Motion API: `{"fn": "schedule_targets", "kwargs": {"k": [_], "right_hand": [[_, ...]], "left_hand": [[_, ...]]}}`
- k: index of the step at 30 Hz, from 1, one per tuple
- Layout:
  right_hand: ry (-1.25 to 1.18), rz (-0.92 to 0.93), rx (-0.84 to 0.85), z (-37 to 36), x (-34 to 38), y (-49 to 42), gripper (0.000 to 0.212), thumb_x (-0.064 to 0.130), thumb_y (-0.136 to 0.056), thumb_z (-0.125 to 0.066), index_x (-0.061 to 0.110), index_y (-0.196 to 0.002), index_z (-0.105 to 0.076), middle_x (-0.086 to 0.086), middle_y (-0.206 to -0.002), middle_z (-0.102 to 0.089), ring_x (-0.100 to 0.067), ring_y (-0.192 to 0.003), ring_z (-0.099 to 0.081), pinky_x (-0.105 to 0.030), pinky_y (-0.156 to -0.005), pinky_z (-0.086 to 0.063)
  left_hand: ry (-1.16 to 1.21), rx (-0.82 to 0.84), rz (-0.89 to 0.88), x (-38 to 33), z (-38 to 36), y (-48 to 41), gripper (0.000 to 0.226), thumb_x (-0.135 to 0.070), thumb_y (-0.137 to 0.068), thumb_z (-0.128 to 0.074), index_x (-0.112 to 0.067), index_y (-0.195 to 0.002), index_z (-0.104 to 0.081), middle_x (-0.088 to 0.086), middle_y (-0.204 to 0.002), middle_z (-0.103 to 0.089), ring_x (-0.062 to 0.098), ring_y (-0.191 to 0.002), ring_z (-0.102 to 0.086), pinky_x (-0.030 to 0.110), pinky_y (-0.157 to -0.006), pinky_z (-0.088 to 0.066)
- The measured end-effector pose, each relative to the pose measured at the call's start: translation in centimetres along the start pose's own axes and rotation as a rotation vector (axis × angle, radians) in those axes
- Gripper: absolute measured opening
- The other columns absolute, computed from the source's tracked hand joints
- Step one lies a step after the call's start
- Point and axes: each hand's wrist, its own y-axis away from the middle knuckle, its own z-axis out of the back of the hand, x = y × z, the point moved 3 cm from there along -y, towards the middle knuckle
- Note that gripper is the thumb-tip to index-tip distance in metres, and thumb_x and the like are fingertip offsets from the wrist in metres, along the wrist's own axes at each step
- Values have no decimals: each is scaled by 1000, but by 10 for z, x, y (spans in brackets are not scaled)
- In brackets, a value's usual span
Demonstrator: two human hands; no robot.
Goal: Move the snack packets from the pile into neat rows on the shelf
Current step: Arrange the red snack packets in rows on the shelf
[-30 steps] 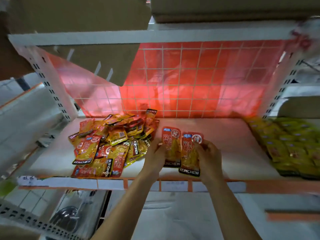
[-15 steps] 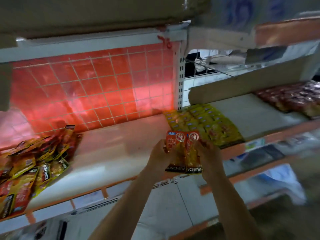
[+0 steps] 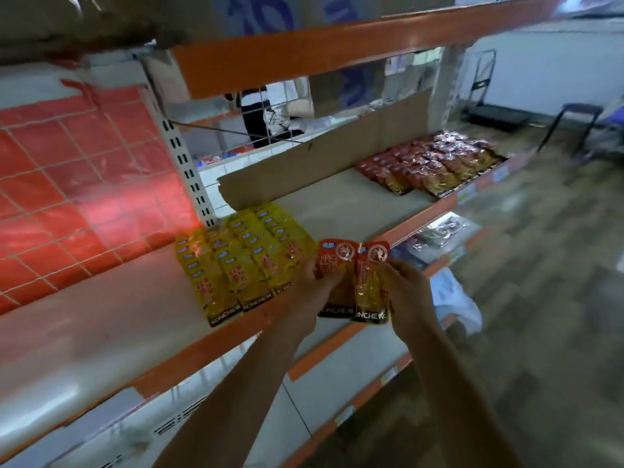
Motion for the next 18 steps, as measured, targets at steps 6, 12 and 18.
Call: {"fn": "schedule_targets", "kwargs": {"k": [6,12,18], "right_hand": [[-13,-11,-78,49,7,-38,24,10,-66,-63,8,-88,-70,-23,-94,-70,-41,-90,-66,-53,-87,-53],[32,-60,-193,82,11,-111,22,-1,-88,-52,15,-90,-66,-18,-97,-70,-37,-90,-68,-55,-83,-55],[-16,-18,-237,100,33,-197,16,6,-83,-59,12,-91,-71,-16,-90,-72,-35,-83,-68,-58,-81,-55]], "left_hand": [[-33,94,27,-3,-66,-38,15,-25,-86,-69,-25,-99,-61,7,-101,-70,25,-91,-68,42,-84,-56],[-80,77,6,-18,-117,-98,25,-38,-78,-64,-23,-97,-65,7,-100,-70,26,-92,-68,46,-87,-55],[-85,66,24,-44,-160,-176,23,-40,-74,-65,-20,-87,-66,9,-95,-71,29,-91,-69,54,-86,-55]]}}
